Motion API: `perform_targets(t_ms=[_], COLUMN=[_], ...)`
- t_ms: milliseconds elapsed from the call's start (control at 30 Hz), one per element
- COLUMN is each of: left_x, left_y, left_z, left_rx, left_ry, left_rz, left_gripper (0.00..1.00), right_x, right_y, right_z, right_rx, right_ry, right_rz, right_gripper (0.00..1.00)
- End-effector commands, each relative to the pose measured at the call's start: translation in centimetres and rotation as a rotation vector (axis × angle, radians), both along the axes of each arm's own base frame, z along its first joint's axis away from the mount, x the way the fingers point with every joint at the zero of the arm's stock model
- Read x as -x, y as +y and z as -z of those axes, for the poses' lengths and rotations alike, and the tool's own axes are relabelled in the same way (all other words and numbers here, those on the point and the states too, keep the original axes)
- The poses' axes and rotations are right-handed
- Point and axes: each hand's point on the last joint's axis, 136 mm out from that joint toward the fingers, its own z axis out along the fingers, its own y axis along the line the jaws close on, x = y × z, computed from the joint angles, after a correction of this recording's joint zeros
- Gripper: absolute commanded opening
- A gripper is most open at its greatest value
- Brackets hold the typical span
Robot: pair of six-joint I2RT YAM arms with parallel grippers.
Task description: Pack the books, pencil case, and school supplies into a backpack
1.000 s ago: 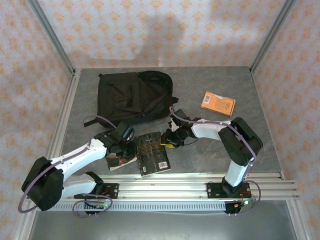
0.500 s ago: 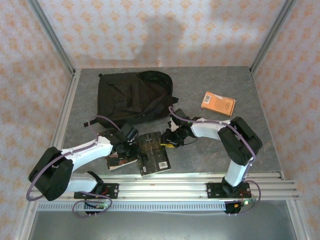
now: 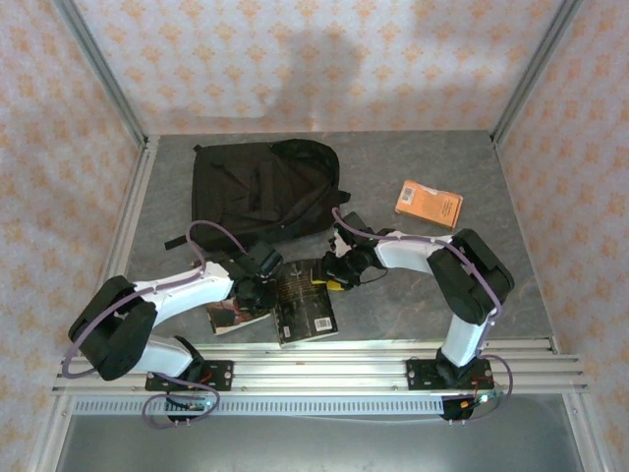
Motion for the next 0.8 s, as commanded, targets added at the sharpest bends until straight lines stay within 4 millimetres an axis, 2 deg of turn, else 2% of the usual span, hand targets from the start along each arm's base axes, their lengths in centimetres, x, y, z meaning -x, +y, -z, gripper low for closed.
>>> perform_targets(t_ms=[0, 200, 367, 567, 767], left_x=[0.4, 0.3, 0.3, 0.1, 0.2], left_y=[1.1, 1.1, 1.1, 1.1, 1.1], left_z=[1.6, 1.4, 1.1, 0.8, 1.0], left_rx=[-0.071, -0.069, -0.064, -0.055, -0.053], left_ry=[0.011, 0.002, -0.010, -0.028, -0.030], left_rz=[0.016, 0.019, 0.019, 0.013, 0.011], left_gripper=[0.00, 0.00, 0.00, 0.00, 0.00], right_x=[0.4, 0.5, 0.6, 1.5, 2.1], right_y=[2.3, 2.8, 2.9, 3.7, 4.9], right_z=[-3.0, -6.7, -8.5, -8.1, -6.7], right_rx=[-0.148, -0.239, -0.275, -0.333, -0.375], right_ry=[-0.022, -0.060, -0.090, -0.061, -0.015], right_rz=[-0.045, -0.041, -0.048, -0.070, -0.077], right_gripper=[0.50, 0.51, 0.52, 0.53, 0.54])
